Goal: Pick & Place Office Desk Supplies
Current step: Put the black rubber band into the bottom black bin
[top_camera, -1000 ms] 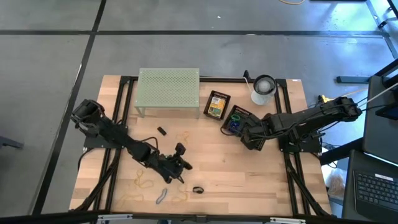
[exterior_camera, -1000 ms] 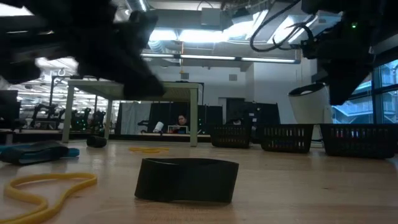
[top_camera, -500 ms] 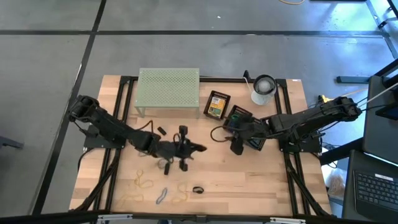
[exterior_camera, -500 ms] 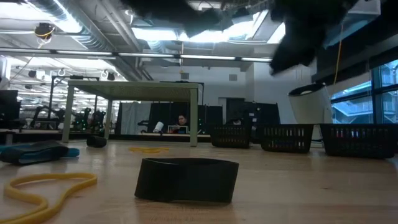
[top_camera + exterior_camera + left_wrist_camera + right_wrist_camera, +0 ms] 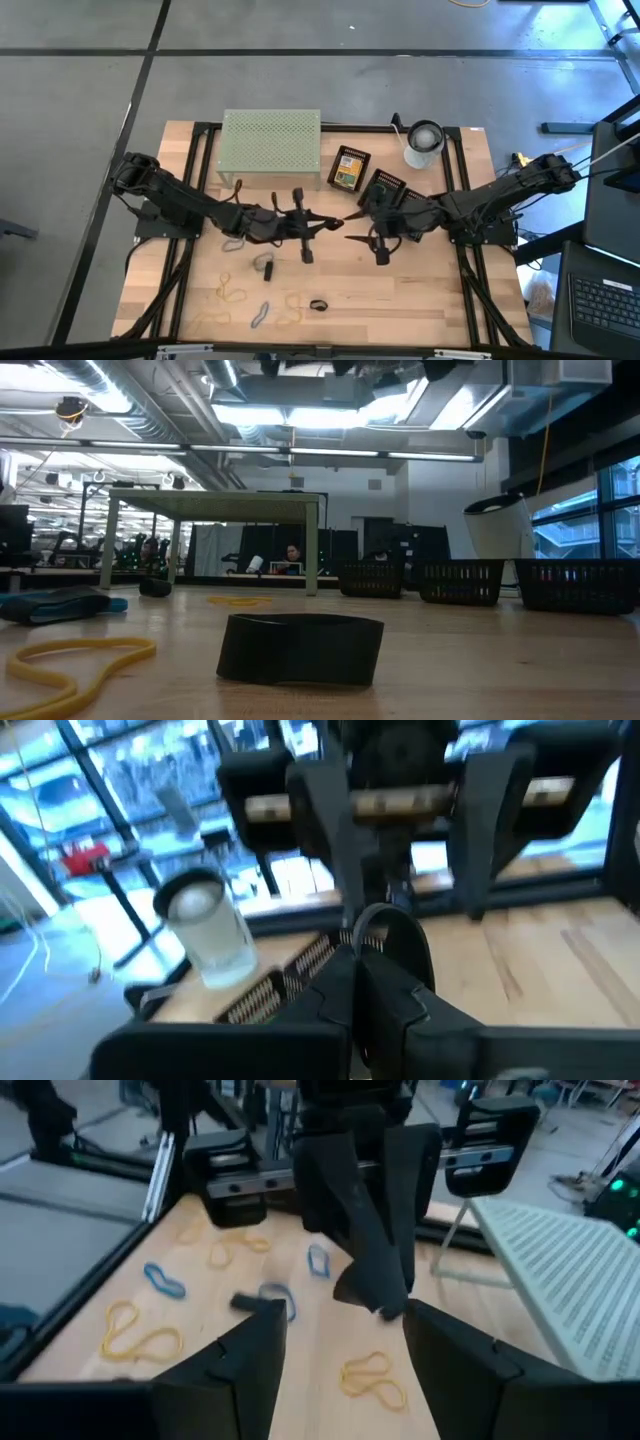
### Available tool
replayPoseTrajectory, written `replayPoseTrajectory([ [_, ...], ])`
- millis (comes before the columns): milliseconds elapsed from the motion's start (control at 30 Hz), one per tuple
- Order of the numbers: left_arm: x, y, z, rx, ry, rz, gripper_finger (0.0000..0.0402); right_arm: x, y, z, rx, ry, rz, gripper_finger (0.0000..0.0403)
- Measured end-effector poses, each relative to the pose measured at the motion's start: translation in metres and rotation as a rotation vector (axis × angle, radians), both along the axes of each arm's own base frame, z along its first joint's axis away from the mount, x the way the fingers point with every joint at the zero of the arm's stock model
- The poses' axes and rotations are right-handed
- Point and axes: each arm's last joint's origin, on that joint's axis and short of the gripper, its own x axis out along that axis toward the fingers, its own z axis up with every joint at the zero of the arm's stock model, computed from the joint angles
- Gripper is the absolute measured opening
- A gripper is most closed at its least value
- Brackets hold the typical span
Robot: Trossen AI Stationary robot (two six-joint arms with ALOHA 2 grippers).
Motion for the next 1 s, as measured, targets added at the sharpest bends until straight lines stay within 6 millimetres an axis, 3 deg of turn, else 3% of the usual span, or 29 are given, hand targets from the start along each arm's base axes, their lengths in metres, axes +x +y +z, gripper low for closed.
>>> replayPoseTrajectory([
  [533,0.001,-0.002,0.012,0.064,-0.103,-0.071,0.0006,0.002,0.001,0.01,0.028,-0.097,0.005,0.0206],
  [1000,0.005,0.014,0.018,0.054,-0.164,-0.134,0.0006,0.002,0.003,0.016,0.043,-0.159,0.072,0.0206],
])
